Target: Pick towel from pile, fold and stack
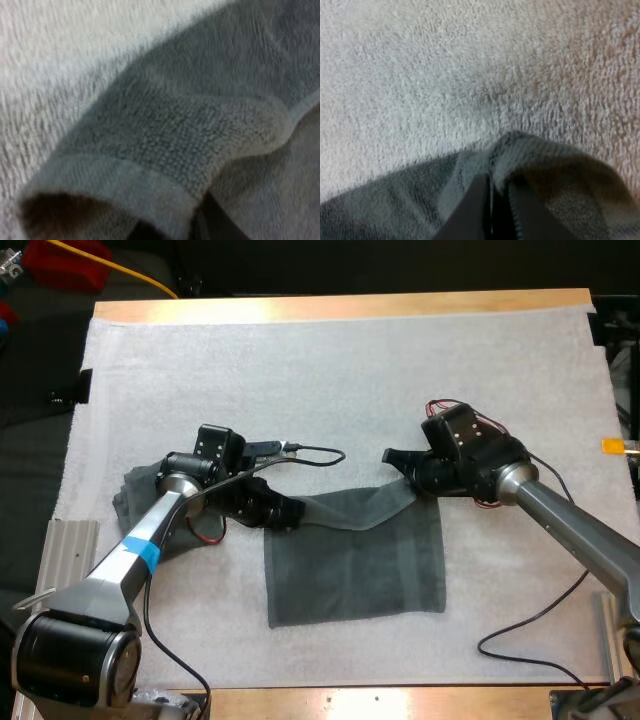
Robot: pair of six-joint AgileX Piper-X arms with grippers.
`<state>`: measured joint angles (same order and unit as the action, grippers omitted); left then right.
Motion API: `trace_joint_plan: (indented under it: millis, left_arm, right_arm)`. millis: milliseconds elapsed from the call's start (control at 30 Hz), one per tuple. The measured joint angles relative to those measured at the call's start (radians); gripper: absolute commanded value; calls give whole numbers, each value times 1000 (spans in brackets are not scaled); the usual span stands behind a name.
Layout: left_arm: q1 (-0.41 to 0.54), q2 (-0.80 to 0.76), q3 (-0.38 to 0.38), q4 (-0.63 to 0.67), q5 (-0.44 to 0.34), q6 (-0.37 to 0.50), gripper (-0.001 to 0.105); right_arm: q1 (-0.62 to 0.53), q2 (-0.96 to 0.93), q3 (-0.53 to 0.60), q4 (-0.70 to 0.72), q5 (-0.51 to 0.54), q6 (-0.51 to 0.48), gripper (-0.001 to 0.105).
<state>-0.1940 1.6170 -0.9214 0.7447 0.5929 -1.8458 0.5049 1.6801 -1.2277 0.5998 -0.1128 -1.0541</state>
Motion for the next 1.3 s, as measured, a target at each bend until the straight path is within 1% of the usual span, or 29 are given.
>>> trace_joint_plan:
  millis: [100, 200, 467, 533, 633, 700, 733, 800, 833, 900, 933, 1000, 1100, 1200, 1300]
  left_arm:
    - [0, 0, 0, -40, 17, -25, 0]
    - [0, 0, 0, -76, 24, -45, 0]
    - [17, 0, 0, -115, 28, -70, 0]
    - [37, 0, 0, -127, 39, -81, 3]
    - [74, 0, 0, -158, 87, -111, 21]
    - [101, 0, 0, -186, 114, -145, 43]
    - [112, 0, 0, -196, 133, -159, 50]
    - [136, 0, 0, -219, 171, -193, 74]
    - [147, 0, 0, -233, 191, -217, 74]
    - [166, 0, 0, -261, 234, -258, 67]
    - [175, 0, 0, -274, 256, -273, 66]
    - [187, 0, 0, -300, 309, -294, 66]
    - [200, 0, 0, -318, 379, -304, 66]
    - [206, 0, 0, -327, 431, -310, 66]
    - [205, 0, 0, -327, 453, -310, 66]
  right_arm:
    - [-5, 7, 0, -20, -11, 3, 2]
    - [-11, 12, 0, -39, -17, 28, 2]
    - [-36, 14, 0, -99, -35, 46, 2]
    - [-41, 14, 0, -117, -46, 48, 2]
    - [-50, 14, 0, -131, -53, 81, 2]
    - [-57, 14, 0, -138, -53, 111, 6]
    - [-60, 14, 0, -145, -53, 126, 8]
    - [-64, 14, 0, -155, -53, 161, 19]
    - [-64, 14, 0, -160, -53, 167, 23]
    - [-64, 14, 0, -174, -53, 174, 36]
    - [-64, 14, 0, -186, -55, 176, 39]
    - [-64, 14, 0, -224, -65, 177, 51]
    - [-64, 14, 0, -285, -94, 178, 63]
    - [-64, 14, 0, -329, -126, 178, 66]
    - [-64, 14, 0, -366, -162, 160, 66]
